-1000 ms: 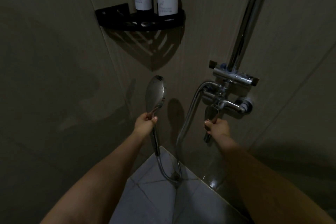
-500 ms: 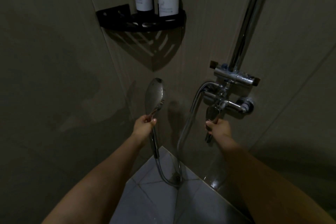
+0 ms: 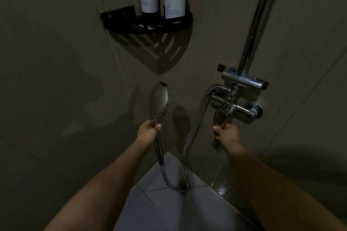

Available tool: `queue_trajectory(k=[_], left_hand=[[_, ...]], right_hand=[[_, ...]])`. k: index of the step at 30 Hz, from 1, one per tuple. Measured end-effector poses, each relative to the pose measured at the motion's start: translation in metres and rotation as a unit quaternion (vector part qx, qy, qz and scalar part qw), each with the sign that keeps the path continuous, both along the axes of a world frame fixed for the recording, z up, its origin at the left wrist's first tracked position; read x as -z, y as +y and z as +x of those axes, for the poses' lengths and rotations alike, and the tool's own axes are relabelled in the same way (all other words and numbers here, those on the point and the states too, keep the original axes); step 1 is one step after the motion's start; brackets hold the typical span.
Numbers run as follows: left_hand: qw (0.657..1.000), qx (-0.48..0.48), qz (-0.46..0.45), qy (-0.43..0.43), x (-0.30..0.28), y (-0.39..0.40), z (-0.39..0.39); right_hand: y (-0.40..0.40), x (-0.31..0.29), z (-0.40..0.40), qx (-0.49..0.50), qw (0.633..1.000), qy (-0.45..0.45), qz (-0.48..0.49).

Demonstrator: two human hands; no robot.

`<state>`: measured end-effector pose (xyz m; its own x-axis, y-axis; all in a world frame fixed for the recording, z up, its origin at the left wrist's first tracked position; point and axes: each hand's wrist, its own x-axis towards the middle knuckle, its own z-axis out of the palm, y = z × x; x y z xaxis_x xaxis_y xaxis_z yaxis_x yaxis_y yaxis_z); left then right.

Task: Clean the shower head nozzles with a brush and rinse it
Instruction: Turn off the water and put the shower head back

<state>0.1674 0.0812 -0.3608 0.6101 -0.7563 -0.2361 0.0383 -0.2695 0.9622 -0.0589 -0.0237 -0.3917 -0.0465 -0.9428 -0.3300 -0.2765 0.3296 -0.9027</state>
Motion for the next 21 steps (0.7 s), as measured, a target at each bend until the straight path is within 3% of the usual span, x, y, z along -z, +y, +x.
queue_trajectory(k=[12,18,21], left_hand=[[1.0,0.012,0.001,0.007,-0.003,-0.001,-0.01],[0.999,0.035,-0.004,-0.009,-0.015,-0.008,-0.006],[0.999,0.042,-0.004,-0.032,-0.022,-0.007,-0.006]], right_hand=[[-0.001,-0.002,-0.003,-0.02,0.999,0.025,-0.004],[0.01,-0.017,-0.004,-0.012,0.993,0.114,-0.031],[0.018,-0.014,-0.008,0.015,0.991,0.131,0.027]])
